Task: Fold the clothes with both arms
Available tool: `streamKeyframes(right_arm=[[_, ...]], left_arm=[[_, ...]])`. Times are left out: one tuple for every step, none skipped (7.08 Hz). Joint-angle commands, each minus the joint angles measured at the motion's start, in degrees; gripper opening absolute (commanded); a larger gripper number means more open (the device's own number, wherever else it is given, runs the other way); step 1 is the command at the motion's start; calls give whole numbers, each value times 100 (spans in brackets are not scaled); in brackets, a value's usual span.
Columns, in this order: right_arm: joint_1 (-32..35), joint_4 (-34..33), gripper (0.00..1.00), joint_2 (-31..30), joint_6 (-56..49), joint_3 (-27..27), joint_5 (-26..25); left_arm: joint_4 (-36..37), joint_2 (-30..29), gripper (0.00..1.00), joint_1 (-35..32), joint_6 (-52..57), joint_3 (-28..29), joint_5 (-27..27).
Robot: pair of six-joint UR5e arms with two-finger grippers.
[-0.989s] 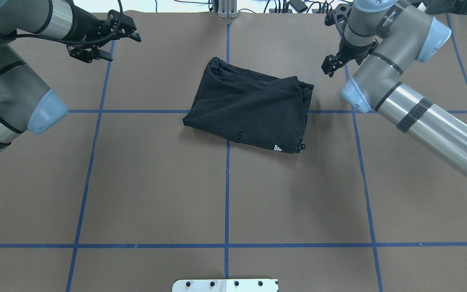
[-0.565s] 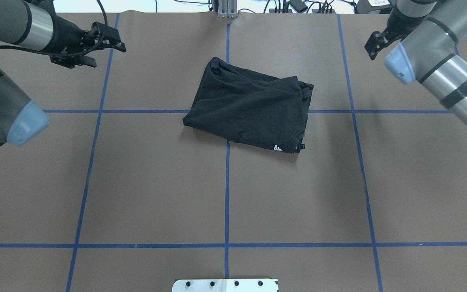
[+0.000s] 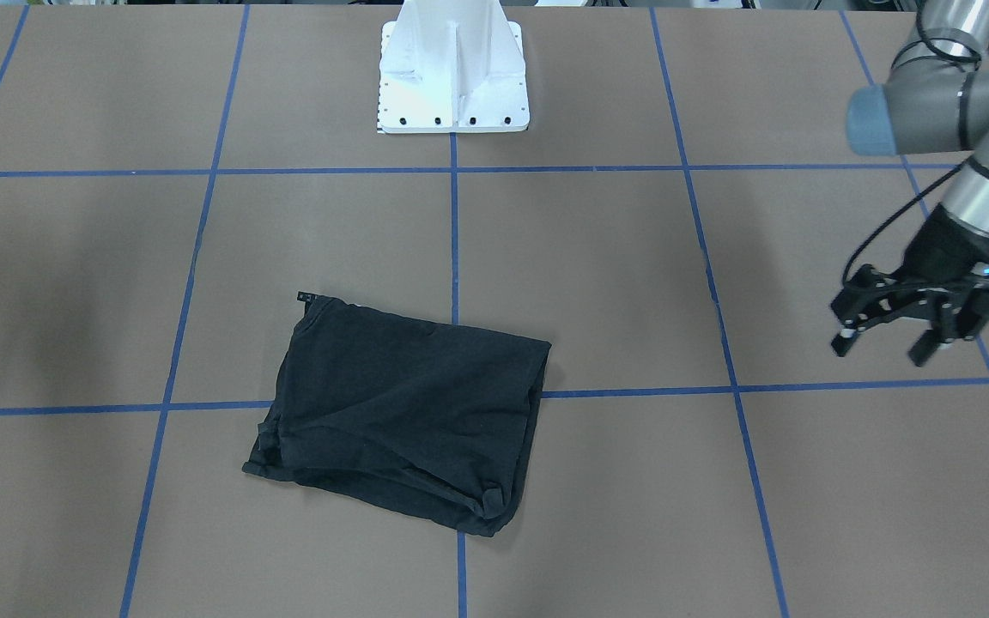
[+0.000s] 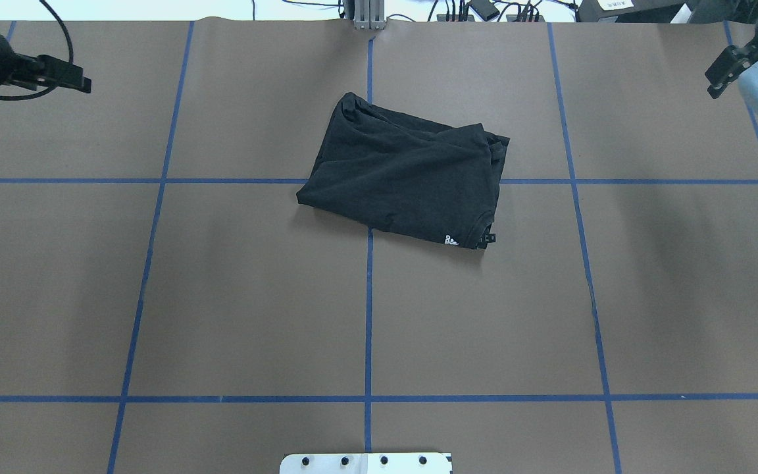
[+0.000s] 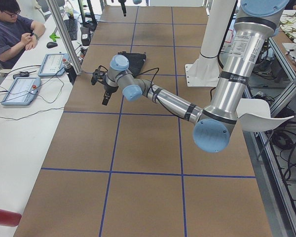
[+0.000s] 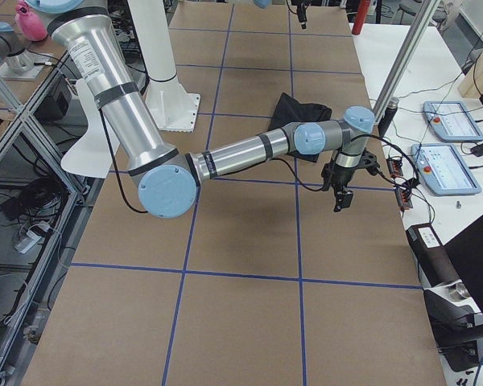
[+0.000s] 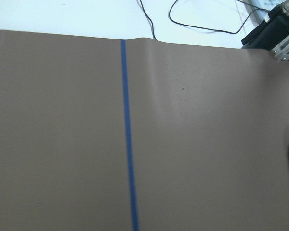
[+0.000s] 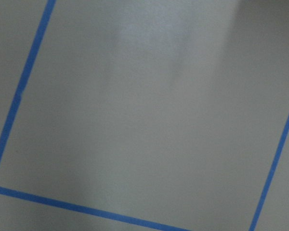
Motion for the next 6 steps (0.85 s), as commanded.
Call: streamKeyframes(right_arm=[[472, -12, 100, -226, -4, -28, 610], [719, 76, 100, -498, -4, -28, 937], [878, 155, 100, -700, -4, -10, 931], [958, 173, 100, -981, -56, 16, 914], [1055, 652, 100, -1245, -82, 7, 914], [1203, 1074, 100, -1439, -74, 7, 957]], left_arm=[[-37, 474, 100, -642, 1322, 131, -30], [-81, 615, 100, -880, 1335, 98, -74], [-99, 625, 100, -960, 1344, 123, -57], [-151, 790, 100, -1205, 1353, 115, -92], [-213, 957, 100, -1268, 1344, 80, -92], [-222, 1011, 100, -1234, 1335, 219, -75]])
